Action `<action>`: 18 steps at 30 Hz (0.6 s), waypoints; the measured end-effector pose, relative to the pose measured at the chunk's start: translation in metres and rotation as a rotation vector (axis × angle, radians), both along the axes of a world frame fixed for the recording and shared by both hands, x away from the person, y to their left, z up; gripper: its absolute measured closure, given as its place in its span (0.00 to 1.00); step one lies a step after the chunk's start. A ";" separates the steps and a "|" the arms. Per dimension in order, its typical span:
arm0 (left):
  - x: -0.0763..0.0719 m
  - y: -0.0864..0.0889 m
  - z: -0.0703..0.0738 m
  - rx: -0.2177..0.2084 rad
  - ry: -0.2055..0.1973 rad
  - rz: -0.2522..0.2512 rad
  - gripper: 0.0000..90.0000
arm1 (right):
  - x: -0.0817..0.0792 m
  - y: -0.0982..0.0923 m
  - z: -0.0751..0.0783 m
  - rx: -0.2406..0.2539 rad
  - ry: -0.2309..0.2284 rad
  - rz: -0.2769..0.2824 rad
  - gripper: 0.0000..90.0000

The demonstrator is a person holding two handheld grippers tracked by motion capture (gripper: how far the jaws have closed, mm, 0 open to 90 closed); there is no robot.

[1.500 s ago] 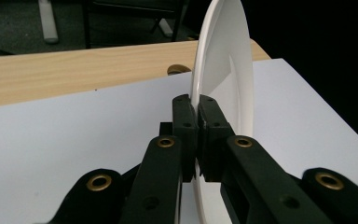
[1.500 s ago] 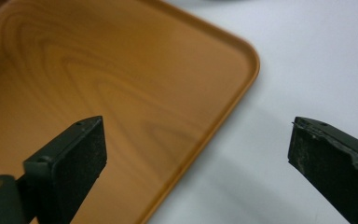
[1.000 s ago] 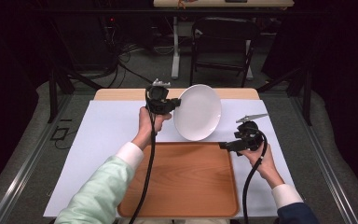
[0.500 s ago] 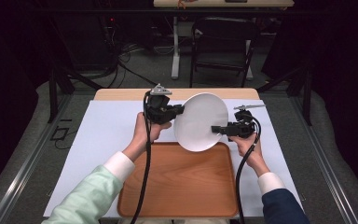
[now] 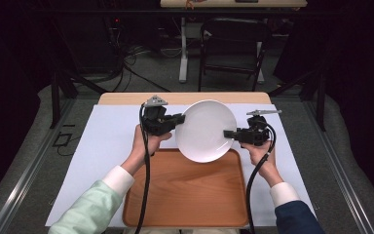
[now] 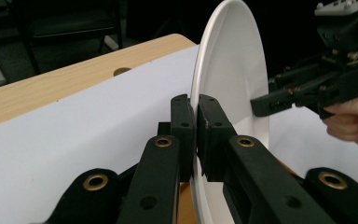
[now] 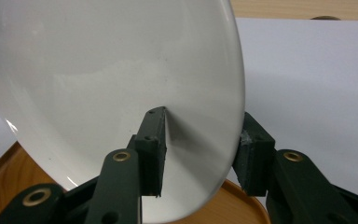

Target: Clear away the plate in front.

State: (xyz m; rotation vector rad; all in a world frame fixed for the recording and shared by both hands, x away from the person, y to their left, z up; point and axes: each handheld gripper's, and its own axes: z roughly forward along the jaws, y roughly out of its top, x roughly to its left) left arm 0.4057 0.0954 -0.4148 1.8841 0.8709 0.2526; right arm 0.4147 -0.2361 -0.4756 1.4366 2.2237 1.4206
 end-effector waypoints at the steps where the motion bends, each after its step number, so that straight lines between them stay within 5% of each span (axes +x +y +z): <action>1: 0.000 0.001 -0.001 -0.005 0.002 -0.003 0.95 | -0.001 0.000 0.001 0.000 -0.004 0.002 0.68; 18: -0.014 0.027 -0.020 -0.044 -0.002 -0.015 0.94 | -0.023 0.014 0.014 -0.086 -0.059 0.059 0.77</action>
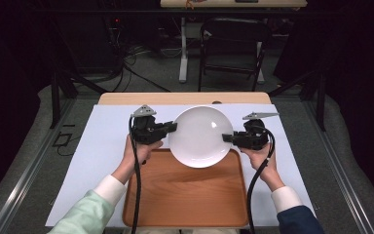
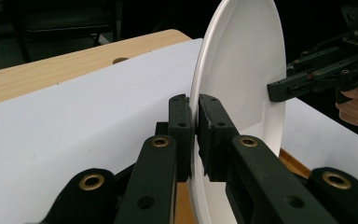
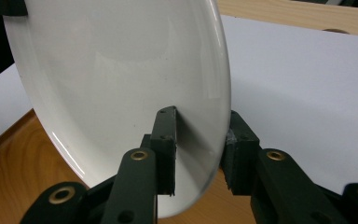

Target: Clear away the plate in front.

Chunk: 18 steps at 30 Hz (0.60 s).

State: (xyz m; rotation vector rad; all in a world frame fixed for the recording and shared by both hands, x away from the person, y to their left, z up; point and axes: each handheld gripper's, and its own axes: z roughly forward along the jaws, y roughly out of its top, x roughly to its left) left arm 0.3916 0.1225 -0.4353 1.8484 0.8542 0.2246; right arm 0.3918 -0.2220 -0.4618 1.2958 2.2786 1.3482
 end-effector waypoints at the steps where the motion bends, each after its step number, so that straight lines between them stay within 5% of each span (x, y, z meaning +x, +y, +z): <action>1: 0.000 0.000 0.000 0.000 0.000 0.000 0.94 | 0.000 0.000 0.000 0.000 0.000 0.000 0.77; 7: -0.006 0.004 -0.007 -0.036 0.011 -0.005 0.94 | -0.007 0.001 0.002 -0.027 -0.005 0.017 0.78; 18: -0.011 0.010 -0.009 -0.021 0.000 -0.009 0.92 | -0.019 0.007 0.010 -0.054 -0.062 0.036 0.81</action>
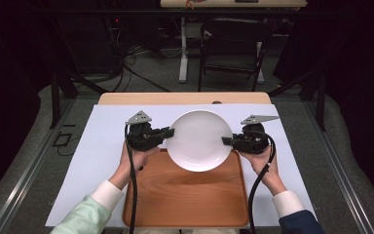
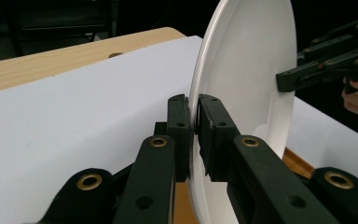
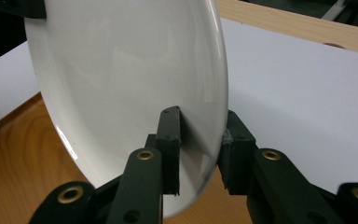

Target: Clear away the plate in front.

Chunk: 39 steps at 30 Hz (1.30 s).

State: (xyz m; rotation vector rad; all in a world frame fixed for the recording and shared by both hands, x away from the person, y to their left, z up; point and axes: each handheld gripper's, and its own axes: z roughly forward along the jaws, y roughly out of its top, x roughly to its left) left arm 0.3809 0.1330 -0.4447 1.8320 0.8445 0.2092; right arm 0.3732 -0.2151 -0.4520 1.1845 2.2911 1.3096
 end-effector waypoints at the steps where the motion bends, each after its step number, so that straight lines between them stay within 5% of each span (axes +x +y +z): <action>1: 0.000 0.001 0.001 0.003 -0.004 -0.005 0.92 | -0.001 0.000 0.001 0.003 -0.001 -0.001 0.82; 23: -0.026 0.011 0.008 0.016 -0.096 -0.019 0.91 | -0.028 0.007 0.012 0.006 -0.085 0.037 0.85; 39: -0.039 0.020 0.005 0.001 -0.080 -0.023 0.91 | -0.044 0.014 0.010 -0.003 -0.084 0.069 0.85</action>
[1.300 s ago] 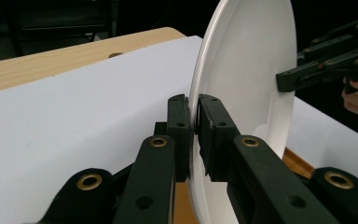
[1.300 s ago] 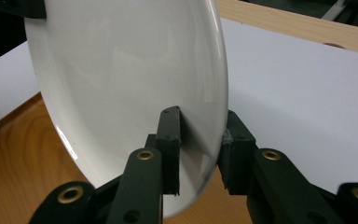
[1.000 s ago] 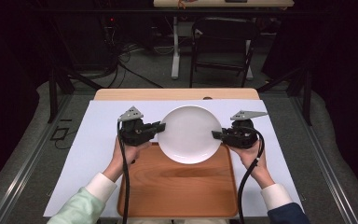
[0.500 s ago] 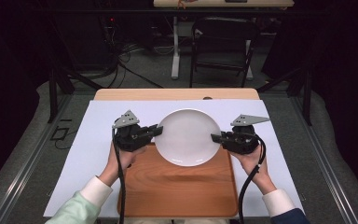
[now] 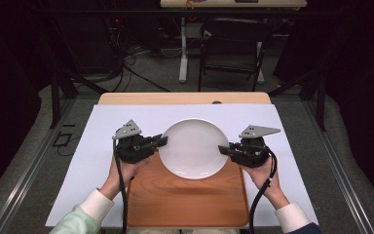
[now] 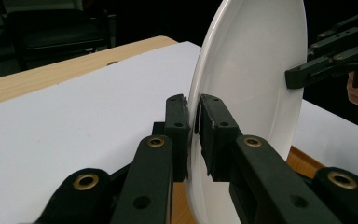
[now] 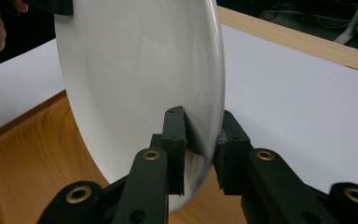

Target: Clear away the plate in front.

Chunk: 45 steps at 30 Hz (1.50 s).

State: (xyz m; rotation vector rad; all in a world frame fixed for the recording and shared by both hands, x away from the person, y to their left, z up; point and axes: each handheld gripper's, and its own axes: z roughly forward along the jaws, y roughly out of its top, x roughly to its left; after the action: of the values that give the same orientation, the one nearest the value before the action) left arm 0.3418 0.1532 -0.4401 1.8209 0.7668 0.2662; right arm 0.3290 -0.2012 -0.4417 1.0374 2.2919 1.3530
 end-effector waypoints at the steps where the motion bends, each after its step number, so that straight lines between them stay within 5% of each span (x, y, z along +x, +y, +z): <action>1: -0.001 0.001 0.000 0.001 0.001 -0.003 0.91 | -0.001 0.000 0.000 0.002 0.000 0.001 0.85; 45: -0.040 0.018 -0.015 0.000 0.089 -0.018 0.91 | -0.032 0.013 -0.010 -0.009 0.065 0.051 0.87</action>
State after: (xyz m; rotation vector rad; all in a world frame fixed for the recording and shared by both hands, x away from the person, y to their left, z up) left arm 0.3018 0.1707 -0.4548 1.8482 0.8120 0.1748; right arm 0.2973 -0.1880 -0.4520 1.0411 2.3849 1.3455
